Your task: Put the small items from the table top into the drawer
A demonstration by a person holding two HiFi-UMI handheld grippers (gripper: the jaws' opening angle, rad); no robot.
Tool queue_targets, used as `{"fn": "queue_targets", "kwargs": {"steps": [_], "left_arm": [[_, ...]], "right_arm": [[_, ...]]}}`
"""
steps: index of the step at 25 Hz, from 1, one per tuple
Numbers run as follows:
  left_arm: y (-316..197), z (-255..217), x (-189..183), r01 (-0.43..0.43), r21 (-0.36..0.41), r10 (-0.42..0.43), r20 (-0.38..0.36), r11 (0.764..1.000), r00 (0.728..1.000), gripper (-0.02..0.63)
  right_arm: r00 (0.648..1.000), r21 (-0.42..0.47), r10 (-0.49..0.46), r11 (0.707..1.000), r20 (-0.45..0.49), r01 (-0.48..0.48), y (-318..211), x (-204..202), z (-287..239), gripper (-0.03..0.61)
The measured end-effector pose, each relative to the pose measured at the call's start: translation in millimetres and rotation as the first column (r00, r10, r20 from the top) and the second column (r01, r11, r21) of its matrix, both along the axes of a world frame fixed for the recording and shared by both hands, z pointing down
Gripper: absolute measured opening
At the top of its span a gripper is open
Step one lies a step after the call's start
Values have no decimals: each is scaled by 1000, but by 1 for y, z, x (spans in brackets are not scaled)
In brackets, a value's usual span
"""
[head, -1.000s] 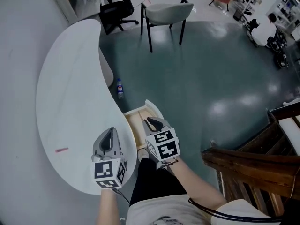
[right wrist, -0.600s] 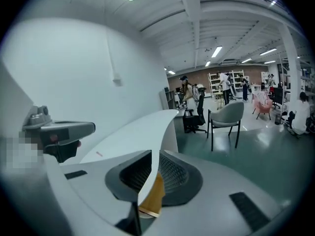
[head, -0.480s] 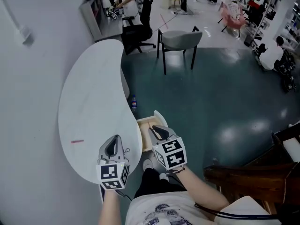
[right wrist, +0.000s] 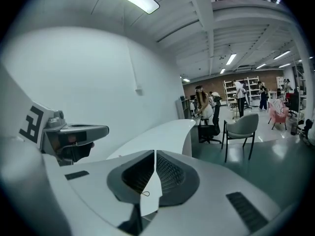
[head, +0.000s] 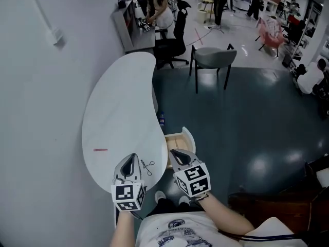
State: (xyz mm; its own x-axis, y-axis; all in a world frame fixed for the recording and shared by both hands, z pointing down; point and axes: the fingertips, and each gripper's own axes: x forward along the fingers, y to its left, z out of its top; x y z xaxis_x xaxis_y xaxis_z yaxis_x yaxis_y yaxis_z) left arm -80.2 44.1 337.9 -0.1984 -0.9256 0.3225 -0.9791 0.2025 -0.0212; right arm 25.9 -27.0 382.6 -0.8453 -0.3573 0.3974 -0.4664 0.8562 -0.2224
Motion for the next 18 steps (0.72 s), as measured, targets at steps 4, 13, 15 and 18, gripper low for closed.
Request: {"fn": "queue_targets", "kwargs": {"steps": [4, 13, 15, 18], "left_arm": [[26, -14, -14, 44, 24, -44, 12, 999, 999, 20], [86, -39, -71, 87, 65, -89, 19, 994, 996, 20], [101, -40, -81, 97, 75, -98, 13, 993, 995, 20], [119, -37, -98, 117, 87, -117, 3, 989, 993, 20]], "right_arm": [[999, 26, -40, 999, 25, 39, 17, -14, -20, 26], [995, 84, -83, 993, 56, 78, 65, -76, -57, 26], [994, 93, -90, 992, 54, 85, 78, -87, -60, 26], [994, 106, -100, 990, 50, 94, 94, -102, -59, 26]]}}
